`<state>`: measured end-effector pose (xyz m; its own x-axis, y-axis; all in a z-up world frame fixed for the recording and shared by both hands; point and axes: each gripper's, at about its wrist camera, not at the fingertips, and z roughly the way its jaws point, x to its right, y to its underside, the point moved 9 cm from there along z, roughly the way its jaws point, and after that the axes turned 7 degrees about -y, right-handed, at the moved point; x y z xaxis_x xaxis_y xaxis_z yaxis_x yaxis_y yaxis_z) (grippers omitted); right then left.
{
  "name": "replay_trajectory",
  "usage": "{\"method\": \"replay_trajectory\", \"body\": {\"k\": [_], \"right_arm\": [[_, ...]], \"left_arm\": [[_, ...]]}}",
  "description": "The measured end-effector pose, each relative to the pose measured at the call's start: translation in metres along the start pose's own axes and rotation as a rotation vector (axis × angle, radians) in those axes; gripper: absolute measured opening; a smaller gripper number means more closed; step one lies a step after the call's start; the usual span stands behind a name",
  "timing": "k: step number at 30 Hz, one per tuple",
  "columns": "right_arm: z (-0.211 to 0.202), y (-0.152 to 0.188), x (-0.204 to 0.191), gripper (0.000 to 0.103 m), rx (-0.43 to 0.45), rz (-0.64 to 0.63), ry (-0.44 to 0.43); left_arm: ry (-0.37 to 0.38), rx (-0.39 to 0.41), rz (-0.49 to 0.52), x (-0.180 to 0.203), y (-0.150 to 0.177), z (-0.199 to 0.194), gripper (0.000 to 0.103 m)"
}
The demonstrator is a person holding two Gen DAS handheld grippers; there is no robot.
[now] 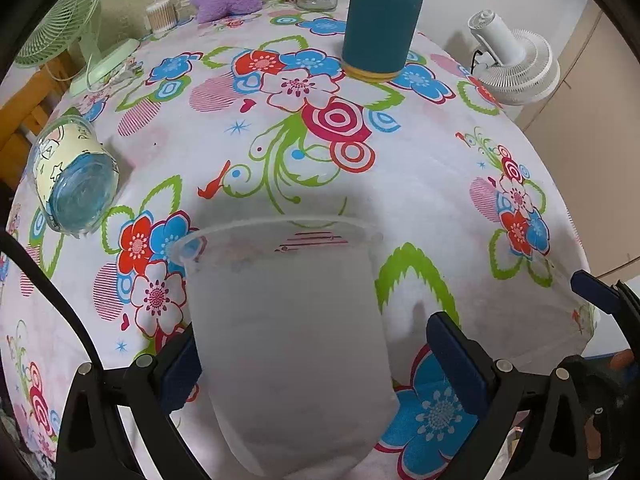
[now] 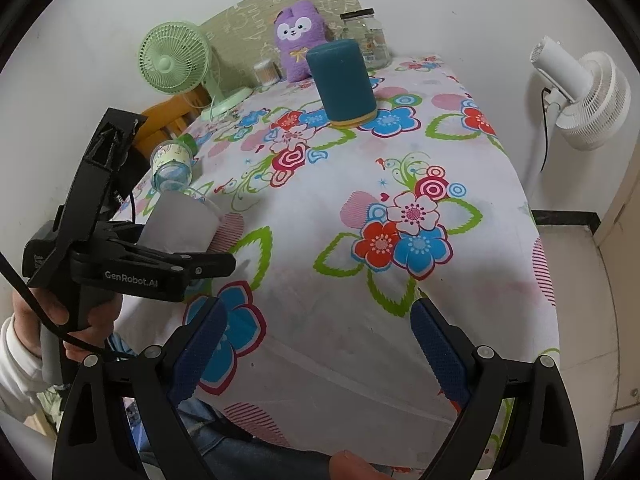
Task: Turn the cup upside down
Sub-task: 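Grasp the white cup with the left gripper while the right gripper releases it, then rotate the left tool to turn the white cup rim-down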
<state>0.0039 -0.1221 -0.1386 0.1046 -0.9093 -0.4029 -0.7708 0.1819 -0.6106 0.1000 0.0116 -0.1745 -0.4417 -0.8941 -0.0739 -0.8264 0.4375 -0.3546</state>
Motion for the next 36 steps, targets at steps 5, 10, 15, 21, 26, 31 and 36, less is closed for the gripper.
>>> {"method": "replay_trajectory", "body": {"k": [5, 10, 15, 21, 26, 31, 36], "right_arm": [[-0.001, 0.001, -0.004, 0.094, 0.008, -0.004, -0.016], [0.0, 0.0, -0.008, 0.094, 0.013, 0.003, -0.037], [0.002, 0.0, -0.016, 0.094, 0.018, -0.001, -0.059], [0.006, 0.002, -0.022, 0.094, 0.015, -0.017, -0.066], [0.009, 0.004, -0.029, 0.094, 0.009, -0.03, -0.086], [0.012, 0.005, -0.038, 0.094, 0.013, -0.045, -0.118], [0.018, 0.005, -0.046, 0.094, 0.011, -0.053, -0.151]], "left_arm": [[-0.015, -0.004, 0.021, -0.003, 0.004, -0.002, 0.1], [-0.003, -0.012, -0.01, -0.009, 0.003, -0.003, 0.08], [0.014, -0.02, 0.012, -0.008, 0.004, -0.007, 0.072], [0.013, -0.035, 0.037, -0.01, 0.005, -0.012, 0.071], [-0.008, -0.12, 0.134, -0.01, 0.01, -0.017, 0.07], [-0.087, -0.238, 0.302, -0.018, 0.01, -0.03, 0.07], [-0.133, -0.389, 0.428, -0.017, 0.01, -0.039, 0.07]]}}
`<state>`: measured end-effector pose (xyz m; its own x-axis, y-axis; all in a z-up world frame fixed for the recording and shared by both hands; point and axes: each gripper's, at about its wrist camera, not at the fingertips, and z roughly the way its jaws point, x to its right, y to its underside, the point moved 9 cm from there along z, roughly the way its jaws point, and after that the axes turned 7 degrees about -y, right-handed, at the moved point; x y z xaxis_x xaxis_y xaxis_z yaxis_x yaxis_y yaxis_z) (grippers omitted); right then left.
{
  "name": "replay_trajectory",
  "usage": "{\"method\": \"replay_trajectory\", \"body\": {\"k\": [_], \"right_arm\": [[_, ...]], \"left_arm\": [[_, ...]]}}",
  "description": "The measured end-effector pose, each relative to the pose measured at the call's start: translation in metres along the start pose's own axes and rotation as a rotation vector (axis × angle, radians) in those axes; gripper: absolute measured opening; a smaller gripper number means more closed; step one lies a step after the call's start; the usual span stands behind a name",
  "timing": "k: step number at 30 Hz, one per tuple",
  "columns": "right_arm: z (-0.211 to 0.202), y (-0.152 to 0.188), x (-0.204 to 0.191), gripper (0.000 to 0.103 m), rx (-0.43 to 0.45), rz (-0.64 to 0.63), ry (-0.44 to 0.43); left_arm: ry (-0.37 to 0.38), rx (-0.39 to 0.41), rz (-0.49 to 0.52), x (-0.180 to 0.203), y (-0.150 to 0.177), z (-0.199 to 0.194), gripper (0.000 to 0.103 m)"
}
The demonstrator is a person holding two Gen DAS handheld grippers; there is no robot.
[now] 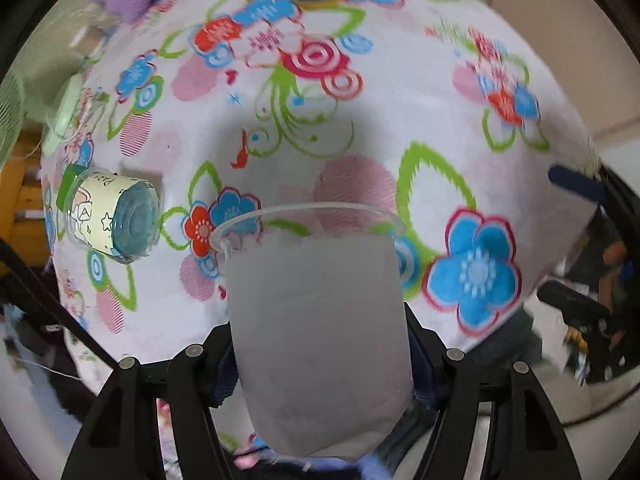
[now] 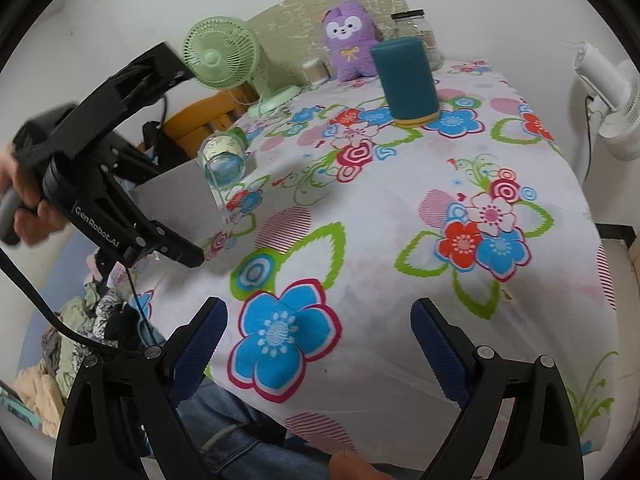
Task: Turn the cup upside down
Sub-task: 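Rotate the left tool to turn the white cup rim-down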
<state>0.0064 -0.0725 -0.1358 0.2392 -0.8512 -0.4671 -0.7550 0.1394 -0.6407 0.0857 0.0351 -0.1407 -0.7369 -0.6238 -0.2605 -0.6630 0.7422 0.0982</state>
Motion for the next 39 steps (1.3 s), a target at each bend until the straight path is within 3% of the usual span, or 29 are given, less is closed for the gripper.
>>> {"method": "replay_trajectory", "body": {"k": [4, 9, 17, 25, 39], "right_arm": [[0.004, 0.0, -0.008, 0.094, -0.003, -0.024, -0.019], [0.006, 0.001, -0.013, 0.094, -0.002, -0.041, -0.037], [0.004, 0.006, -0.004, 0.094, 0.0, -0.012, -0.041], [0.006, 0.005, -0.009, 0.094, 0.01, -0.028, -0.056], [0.008, 0.0, -0.009, 0.094, 0.014, -0.031, -0.059]], "left_arm": [[-0.028, -0.156, 0.081, 0.007, 0.004, 0.007, 0.07], [0.02, -0.372, 0.123, 0.023, 0.013, 0.026, 0.07], [-0.01, -0.517, 0.184, 0.029, 0.014, 0.037, 0.07], [-0.046, -0.577, 0.252, 0.033, 0.002, 0.038, 0.072], [-0.063, -0.561, 0.253, 0.034, -0.011, 0.041, 0.081]]}}
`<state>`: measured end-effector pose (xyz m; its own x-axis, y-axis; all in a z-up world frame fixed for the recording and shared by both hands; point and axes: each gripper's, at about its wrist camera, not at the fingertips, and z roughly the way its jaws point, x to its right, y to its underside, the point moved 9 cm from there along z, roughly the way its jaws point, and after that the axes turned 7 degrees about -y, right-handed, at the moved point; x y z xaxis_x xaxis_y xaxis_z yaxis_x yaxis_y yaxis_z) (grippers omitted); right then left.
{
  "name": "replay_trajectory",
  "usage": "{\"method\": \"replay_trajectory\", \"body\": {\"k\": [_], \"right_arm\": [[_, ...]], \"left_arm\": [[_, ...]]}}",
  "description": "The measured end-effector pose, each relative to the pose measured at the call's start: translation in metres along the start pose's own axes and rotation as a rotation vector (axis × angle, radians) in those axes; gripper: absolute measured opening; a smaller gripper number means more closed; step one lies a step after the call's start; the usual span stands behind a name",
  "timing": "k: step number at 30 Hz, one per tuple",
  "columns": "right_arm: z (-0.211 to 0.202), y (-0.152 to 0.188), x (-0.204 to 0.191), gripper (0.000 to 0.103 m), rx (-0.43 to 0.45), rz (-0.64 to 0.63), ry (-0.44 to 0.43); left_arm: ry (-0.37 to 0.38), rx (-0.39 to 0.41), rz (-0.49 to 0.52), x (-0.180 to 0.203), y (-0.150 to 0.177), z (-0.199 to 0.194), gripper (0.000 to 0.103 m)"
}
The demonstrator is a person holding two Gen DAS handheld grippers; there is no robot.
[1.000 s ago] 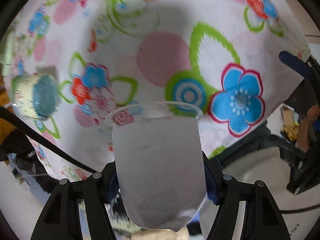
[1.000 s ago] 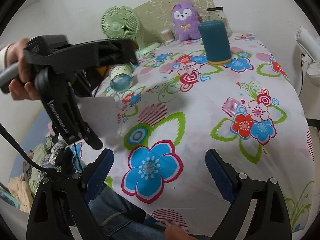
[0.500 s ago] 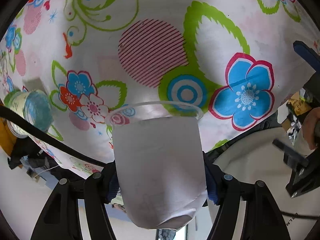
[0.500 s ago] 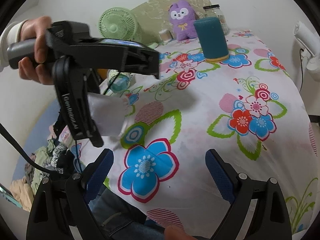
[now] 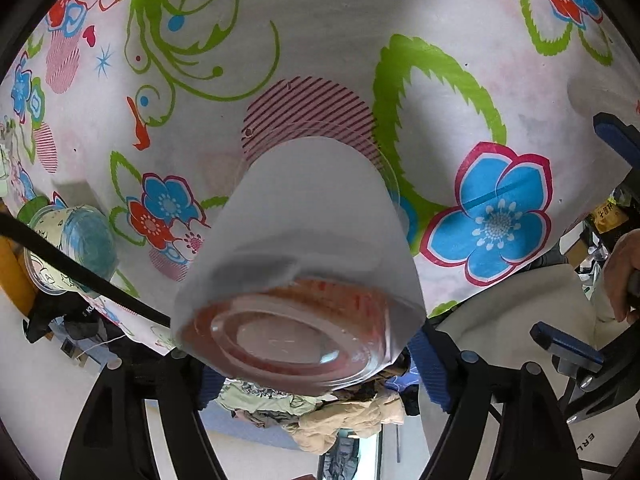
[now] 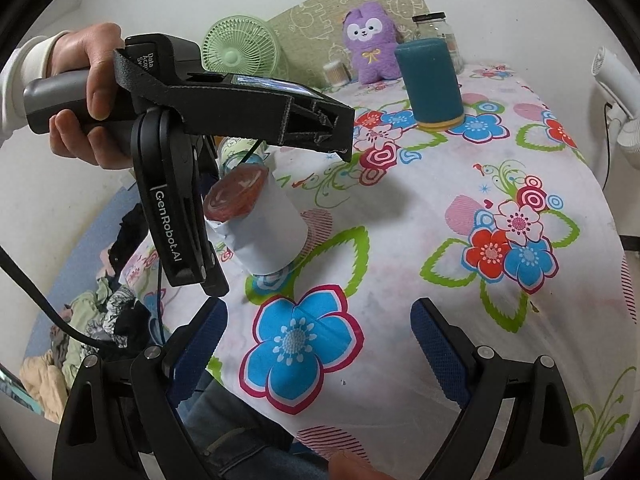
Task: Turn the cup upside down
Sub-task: 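Rotate the left tool to turn the white cup rim-down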
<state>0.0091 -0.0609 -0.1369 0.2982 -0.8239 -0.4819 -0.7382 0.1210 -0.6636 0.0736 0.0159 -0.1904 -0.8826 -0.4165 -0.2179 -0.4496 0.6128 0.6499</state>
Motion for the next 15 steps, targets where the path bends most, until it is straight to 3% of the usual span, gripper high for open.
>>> {"method": "replay_trajectory", "body": {"k": [15], "right_arm": [[-0.003, -0.012, 0.004, 0.094, 0.02, 0.022, 0.028]], "left_arm": [[-0.001, 0.049, -0.017, -0.007, 0.004, -0.007, 0.086]]}}
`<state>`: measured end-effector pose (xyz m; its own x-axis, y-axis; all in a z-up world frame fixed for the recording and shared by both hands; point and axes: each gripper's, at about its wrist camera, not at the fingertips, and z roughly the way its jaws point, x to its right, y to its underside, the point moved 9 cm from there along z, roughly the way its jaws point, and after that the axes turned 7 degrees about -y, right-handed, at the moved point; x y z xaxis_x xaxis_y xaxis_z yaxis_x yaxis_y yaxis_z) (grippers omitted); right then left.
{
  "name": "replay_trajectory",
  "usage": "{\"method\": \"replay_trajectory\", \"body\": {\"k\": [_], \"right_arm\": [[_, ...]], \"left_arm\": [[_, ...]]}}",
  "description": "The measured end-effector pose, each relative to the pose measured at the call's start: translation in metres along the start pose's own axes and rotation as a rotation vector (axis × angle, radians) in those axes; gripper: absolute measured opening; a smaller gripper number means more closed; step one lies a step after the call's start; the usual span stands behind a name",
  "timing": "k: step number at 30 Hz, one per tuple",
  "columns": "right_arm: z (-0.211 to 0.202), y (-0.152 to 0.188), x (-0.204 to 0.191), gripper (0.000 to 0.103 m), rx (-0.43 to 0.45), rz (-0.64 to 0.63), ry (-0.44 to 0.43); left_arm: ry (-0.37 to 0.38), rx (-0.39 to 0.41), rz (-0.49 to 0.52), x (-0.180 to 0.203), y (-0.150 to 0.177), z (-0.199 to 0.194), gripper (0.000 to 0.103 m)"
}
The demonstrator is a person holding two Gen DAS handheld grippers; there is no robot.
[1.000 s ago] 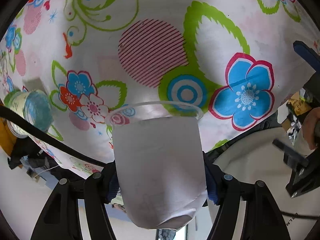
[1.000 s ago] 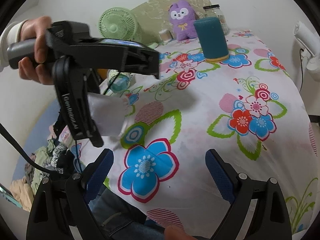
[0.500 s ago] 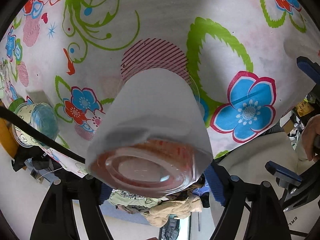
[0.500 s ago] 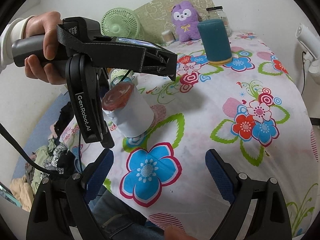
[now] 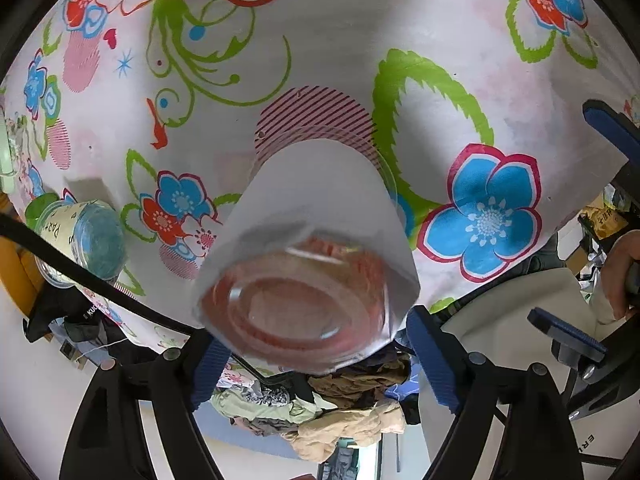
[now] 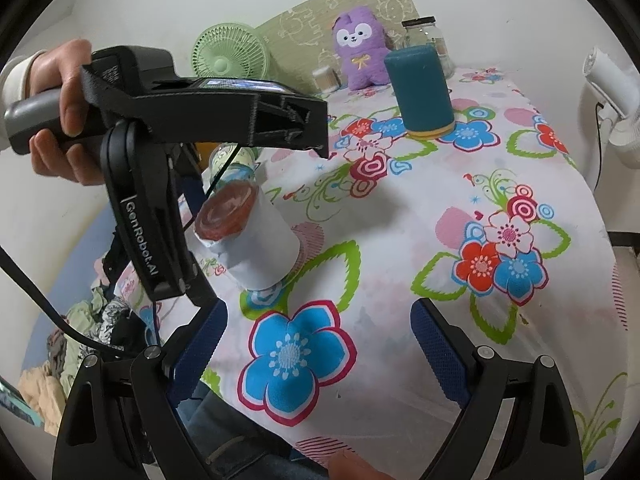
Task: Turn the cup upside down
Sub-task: 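Rotate the left tool to turn the white cup rim-down, then lower the inverted cup onto the tablecloth and open the left gripper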
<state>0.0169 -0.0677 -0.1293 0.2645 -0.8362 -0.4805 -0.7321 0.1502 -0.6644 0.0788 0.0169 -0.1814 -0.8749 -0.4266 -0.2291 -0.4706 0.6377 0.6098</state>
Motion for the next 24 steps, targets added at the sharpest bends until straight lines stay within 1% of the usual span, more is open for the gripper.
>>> {"method": "replay_trajectory", "body": {"k": [3, 7, 12, 13, 15, 21, 24], "right_arm": [[-0.002, -0.005, -0.002, 0.094, 0.009, -0.004, 0.002], [-0.005, -0.011, -0.008, 0.094, 0.018, -0.018, 0.004], [-0.006, -0.019, -0.02, 0.095, 0.016, -0.053, 0.011], [-0.006, -0.021, -0.023, 0.096, 0.019, -0.061, 0.016], [-0.007, -0.025, -0.027, 0.101, 0.025, -0.067, 0.023], [-0.01, -0.038, -0.038, 0.102, 0.053, -0.076, 0.037], [-0.011, -0.043, -0.044, 0.102, 0.06, -0.086, 0.042]], "left_arm": [[-0.002, 0.022, -0.009, -0.002, 0.002, -0.002, 0.089], [0.003, 0.052, -0.026, -0.004, 0.009, -0.008, 0.089], [0.02, 0.105, -0.061, -0.01, 0.023, -0.014, 0.09], [0.024, 0.116, -0.07, -0.012, 0.026, -0.014, 0.09], [0.033, 0.142, -0.097, -0.015, 0.032, -0.017, 0.09], [0.068, 0.232, -0.167, -0.023, 0.049, -0.022, 0.09], [0.101, 0.285, -0.199, -0.025, 0.057, -0.027, 0.093]]}}
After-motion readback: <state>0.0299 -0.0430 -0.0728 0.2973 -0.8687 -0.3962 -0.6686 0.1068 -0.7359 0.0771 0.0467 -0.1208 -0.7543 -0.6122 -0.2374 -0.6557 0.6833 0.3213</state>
